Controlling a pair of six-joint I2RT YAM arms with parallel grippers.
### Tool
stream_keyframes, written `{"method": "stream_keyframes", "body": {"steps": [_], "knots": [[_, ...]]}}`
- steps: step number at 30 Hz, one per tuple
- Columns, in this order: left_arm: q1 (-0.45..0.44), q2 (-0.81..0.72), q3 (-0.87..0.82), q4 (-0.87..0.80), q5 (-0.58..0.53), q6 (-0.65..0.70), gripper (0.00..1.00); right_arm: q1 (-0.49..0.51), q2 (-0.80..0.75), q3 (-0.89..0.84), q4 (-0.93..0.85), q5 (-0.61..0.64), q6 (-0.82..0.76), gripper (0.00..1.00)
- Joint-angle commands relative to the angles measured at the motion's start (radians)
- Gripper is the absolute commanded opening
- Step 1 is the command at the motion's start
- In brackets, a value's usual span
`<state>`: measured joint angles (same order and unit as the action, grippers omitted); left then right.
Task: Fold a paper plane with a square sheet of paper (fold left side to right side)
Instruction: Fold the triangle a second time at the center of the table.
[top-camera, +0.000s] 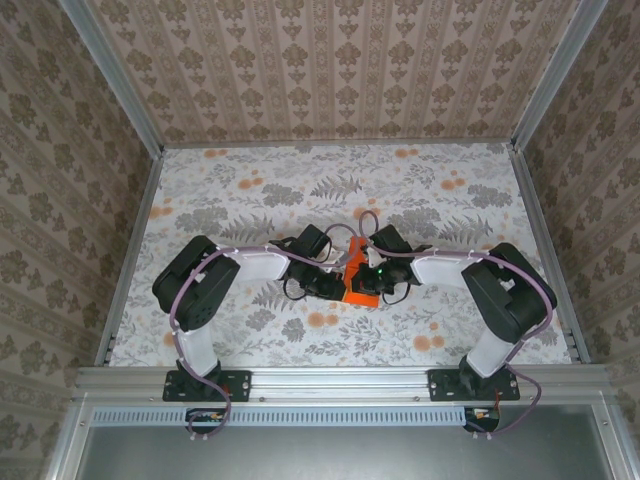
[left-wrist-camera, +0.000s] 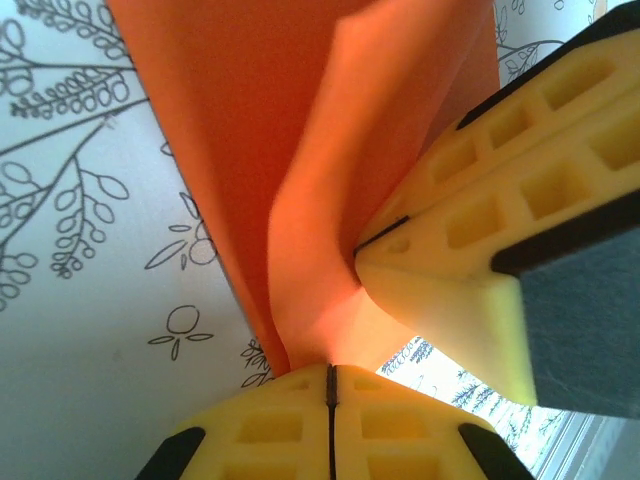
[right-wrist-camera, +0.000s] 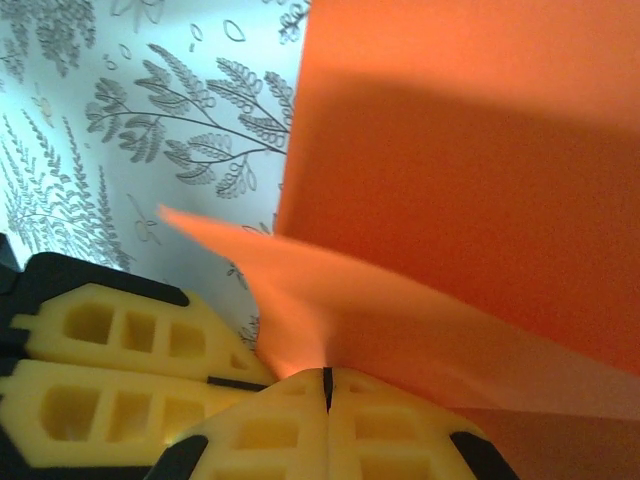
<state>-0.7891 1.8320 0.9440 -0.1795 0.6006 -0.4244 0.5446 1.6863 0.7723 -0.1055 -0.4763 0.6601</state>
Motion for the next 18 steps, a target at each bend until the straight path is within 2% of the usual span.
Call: {"method": "stream_keyframes", "body": {"steps": [1, 18], "knots": [[0.011, 0.033, -0.015, -0.056, -0.054, -0.004, 0.07, 0.006, 0.027, 0.028, -0.058, 0.033, -0.018, 0.0], [0.019, 0.053, -0.018, -0.053, -0.042, -0.013, 0.06, -0.051, 0.012, 0.062, -0.158, 0.067, -0.081, 0.0]]}}
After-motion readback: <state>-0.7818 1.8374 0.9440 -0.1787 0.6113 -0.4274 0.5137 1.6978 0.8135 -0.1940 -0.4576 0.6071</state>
